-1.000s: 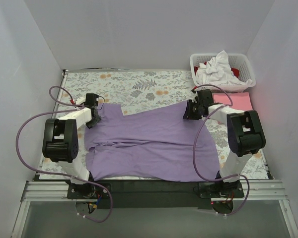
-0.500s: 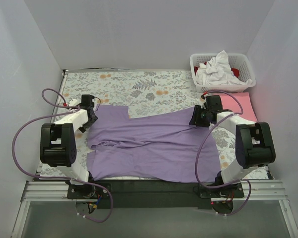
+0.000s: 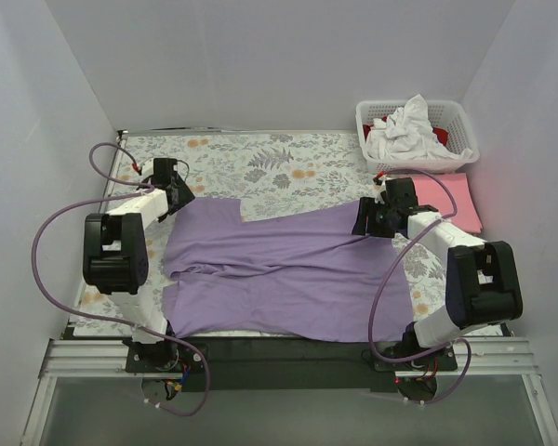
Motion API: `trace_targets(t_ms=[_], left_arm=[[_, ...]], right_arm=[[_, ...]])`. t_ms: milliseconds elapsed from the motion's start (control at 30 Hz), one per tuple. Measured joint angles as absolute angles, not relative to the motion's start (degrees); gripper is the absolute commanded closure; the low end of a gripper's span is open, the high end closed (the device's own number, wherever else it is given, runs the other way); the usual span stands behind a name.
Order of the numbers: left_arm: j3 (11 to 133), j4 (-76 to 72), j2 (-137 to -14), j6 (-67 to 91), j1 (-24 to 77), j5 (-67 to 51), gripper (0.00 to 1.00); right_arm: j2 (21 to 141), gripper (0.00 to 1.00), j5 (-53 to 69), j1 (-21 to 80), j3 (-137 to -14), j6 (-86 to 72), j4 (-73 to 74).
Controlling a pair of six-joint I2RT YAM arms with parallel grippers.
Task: Fold and stack the t-shirts
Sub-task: Flatten the tshirt out
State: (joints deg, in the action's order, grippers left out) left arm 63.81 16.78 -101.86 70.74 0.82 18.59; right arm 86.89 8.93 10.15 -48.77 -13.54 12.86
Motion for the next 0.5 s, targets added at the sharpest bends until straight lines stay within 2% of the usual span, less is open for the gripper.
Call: trace_targets(t_ms=[300, 500], left_arm=[[69.82, 16.27, -110.32, 67.79, 0.8, 15.7, 0.31], [72.16, 16.38, -112.27, 66.81, 0.58, 15.29, 0.41]], right_arm=[[86.11, 0.33, 7.6, 10.63, -47.77, -12.08, 13.72], [85.82, 0.34, 7.14, 10.96, -47.77, -11.75, 13.72]])
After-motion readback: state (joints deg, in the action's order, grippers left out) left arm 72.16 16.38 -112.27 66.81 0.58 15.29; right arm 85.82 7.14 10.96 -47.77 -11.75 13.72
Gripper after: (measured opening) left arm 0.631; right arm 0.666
